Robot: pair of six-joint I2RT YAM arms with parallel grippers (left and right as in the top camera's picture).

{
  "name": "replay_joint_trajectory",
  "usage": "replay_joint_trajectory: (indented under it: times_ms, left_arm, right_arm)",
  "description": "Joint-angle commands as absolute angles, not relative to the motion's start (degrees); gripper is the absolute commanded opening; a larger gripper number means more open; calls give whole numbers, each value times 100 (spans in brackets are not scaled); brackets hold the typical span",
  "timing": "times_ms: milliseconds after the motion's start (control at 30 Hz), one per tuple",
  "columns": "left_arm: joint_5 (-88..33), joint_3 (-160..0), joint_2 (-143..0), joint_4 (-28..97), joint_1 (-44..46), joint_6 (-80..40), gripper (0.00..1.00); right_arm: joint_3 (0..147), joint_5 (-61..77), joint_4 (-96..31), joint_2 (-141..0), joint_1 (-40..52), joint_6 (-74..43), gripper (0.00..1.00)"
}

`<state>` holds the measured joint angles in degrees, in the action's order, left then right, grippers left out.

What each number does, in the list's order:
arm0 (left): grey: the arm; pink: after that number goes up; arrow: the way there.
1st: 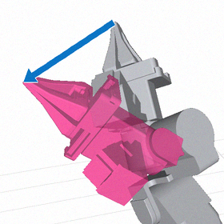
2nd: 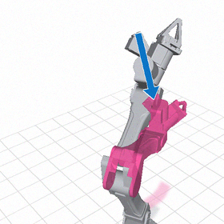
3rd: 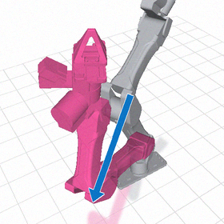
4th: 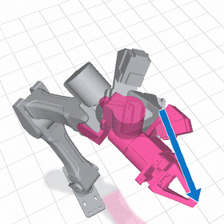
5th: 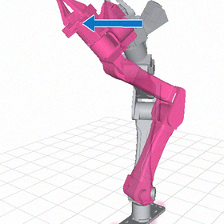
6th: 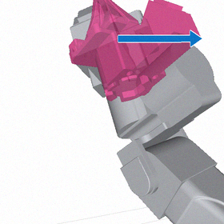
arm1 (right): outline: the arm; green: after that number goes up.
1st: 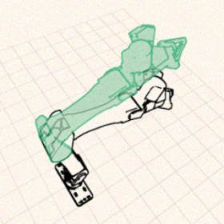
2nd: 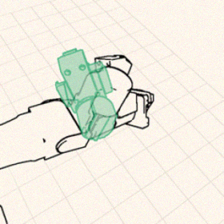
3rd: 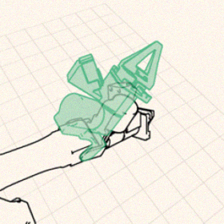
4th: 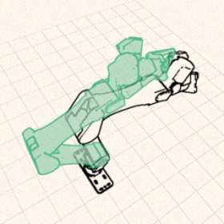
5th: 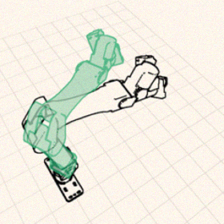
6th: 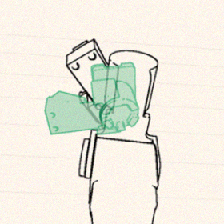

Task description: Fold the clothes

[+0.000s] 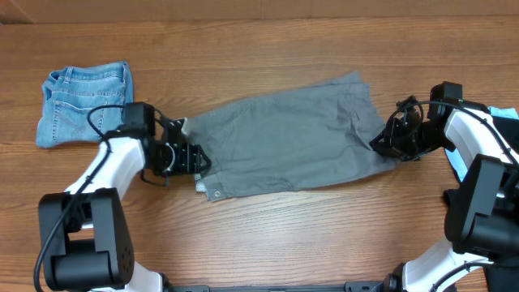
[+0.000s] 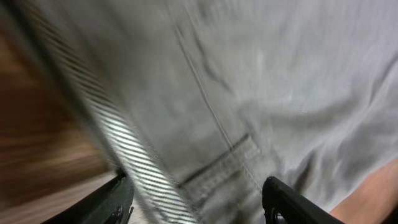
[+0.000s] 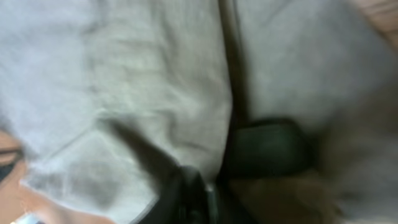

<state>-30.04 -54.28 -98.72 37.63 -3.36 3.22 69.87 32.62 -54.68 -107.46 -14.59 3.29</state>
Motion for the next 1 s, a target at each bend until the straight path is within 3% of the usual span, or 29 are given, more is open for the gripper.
replay_joint_trajectory:
  times_ms: [0,433,467,500,600,767,967]
  left_arm:
    - [-3157,-4941,-9939,3404,-34,504,69]
    - [-2895,-4429,-10001,2832,56,211,62]
    - [-2893,-4429,-10001,2834,56,211,61]
    - [-2808,-4429,-10001,2851,54,202,54]
    - [-2751,-4434,-10001,2867,34,123,47]
    - [-2858,-4705,-9996,3203,-38,137,32]
    - [-2864,-5596,-9994,4237,-75,582,24]
  right_arm:
    - [7142,3964,-5516,-10652,-1570,561,4]
    - [7400,1544,-6073,-10652,-2198,-1404,7]
    - [7400,1546,-6071,-10652,-2233,-1461,9]
    - [7400,1557,-6095,-10652,-2298,-1509,18]
    - [7400,1656,-6193,-10650,-2401,-1490,26]
    - [7400,2877,-6495,-10650,-2495,-528,27]
    - [7376,2965,-7039,-10650,-2460,-445,29]
